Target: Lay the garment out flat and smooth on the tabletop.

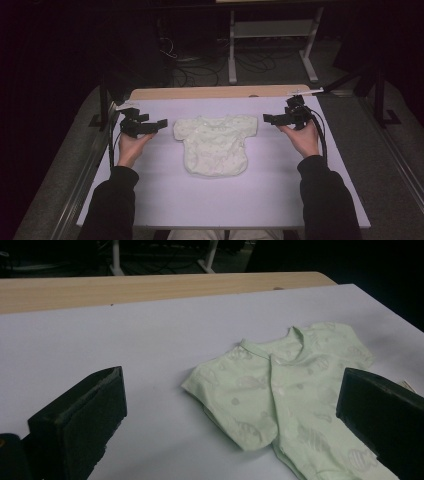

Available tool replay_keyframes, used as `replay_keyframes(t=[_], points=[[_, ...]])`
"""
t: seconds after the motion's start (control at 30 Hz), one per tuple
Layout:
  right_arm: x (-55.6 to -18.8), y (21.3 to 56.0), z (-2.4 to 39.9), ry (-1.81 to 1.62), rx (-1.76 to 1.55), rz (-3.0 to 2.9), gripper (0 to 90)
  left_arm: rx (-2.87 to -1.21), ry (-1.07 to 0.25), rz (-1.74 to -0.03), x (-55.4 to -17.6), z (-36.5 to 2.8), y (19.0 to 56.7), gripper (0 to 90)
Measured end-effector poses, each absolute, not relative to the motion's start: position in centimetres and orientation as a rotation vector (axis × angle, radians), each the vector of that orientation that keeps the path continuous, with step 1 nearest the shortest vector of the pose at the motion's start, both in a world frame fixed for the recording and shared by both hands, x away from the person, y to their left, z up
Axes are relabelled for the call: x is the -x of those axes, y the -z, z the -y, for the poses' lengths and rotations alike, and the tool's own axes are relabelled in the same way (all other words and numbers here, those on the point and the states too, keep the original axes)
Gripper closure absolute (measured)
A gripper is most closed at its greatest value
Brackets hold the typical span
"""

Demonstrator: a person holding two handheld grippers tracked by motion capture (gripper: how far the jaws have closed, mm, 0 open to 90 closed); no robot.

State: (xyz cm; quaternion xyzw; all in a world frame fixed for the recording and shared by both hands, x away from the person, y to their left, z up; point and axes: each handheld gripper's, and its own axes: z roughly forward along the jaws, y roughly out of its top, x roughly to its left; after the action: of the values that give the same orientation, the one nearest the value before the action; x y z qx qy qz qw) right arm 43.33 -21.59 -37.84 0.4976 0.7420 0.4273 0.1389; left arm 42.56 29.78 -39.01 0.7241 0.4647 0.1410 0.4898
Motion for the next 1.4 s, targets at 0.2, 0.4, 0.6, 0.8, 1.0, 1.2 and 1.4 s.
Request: replay_keyframes(t=[0.2, 0.4, 0.6, 0.8, 1.0, 1.2, 1.4], points=[[-42.5, 37.9, 22.6, -1.258, -1.427, -2.143, 0.0, -1.774, -0.354, -1.087, -41.9, -30.1, 38.4, 0.0], [-41.5, 37.8, 23.6, -1.295, -1.43, -2.126, 0.0, -1.791, -0.362, -1.048, -41.1, -30.3, 37.8, 0.0], [-40.4, 37.4, 24.6, -1.301, -1.424, -2.113, 0.0, -1.791, -0.343, -1.023, -40.0, -30.9, 37.5, 0.0], [-39.2, 37.3, 25.3, -1.315, -1.405, -2.11, 0.0, -1.807, -0.346, -1.011, -39.0, -31.8, 37.4, 0.0], [-38.3, 37.3, 25.4, -1.312, -1.378, -2.139, 0.0, -1.806, -0.329, -0.983, -38.1, -32.5, 37.3, 0.0], [-37.4, 37.5, 25.4, -1.306, -1.347, -2.163, 0.0, -1.823, -0.328, -0.966, -37.0, -33.0, 37.3, 0.0], [-36.4, 37.6, 25.5, -1.296, -1.328, -2.172, 0.0, -1.801, -0.355, -0.943, -35.7, -33.3, 37.3, 0.0]])
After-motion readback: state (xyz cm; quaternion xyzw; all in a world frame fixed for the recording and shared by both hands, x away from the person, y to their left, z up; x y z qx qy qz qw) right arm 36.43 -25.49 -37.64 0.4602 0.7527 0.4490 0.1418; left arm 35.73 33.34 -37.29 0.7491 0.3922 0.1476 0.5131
